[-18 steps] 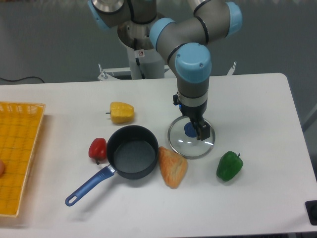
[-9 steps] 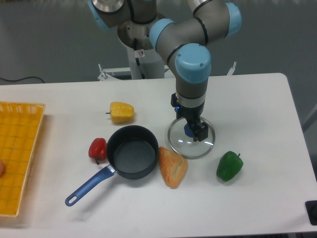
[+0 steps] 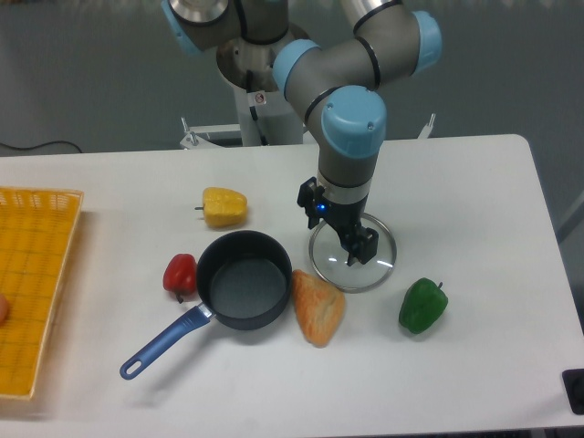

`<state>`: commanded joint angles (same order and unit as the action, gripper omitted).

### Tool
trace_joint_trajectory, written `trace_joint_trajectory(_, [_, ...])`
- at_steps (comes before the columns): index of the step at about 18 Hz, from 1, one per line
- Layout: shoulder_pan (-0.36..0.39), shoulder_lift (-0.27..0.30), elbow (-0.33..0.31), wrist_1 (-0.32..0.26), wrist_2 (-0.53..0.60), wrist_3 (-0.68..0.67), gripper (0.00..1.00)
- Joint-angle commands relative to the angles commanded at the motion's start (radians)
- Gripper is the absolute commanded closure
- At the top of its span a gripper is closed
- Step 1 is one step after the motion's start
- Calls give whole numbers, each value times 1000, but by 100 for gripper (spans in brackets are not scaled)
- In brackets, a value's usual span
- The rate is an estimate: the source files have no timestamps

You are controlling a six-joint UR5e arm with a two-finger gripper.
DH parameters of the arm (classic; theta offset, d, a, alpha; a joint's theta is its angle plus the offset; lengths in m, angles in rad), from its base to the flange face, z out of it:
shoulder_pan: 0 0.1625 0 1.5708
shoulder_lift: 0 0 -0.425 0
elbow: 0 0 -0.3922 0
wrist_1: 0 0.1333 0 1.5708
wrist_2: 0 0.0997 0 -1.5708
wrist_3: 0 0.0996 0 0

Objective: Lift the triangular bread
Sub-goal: 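Move the gripper over the orange triangular bread and lower it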

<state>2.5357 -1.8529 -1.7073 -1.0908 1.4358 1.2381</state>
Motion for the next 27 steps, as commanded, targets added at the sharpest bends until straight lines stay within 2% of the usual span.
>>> trace_joint_trajectory(3, [-11, -43, 26, 11, 47, 9, 0])
trace_joint_trajectory(6, [-51, -106, 101, 9, 109, 70, 0])
trace_joint_trajectory(8, [-66, -130, 123, 11, 114, 124, 0])
trace_joint_trajectory(12, [-74, -155, 127, 9, 115, 279, 0])
trace_joint_trajectory(18, [-74, -167, 126, 9, 115, 403, 0])
trace_joint_trajectory(24, [-87, -195, 126, 12, 114, 452, 0])
trace_joint_trajectory(27, [-92, -222, 126, 54, 114, 462, 0])
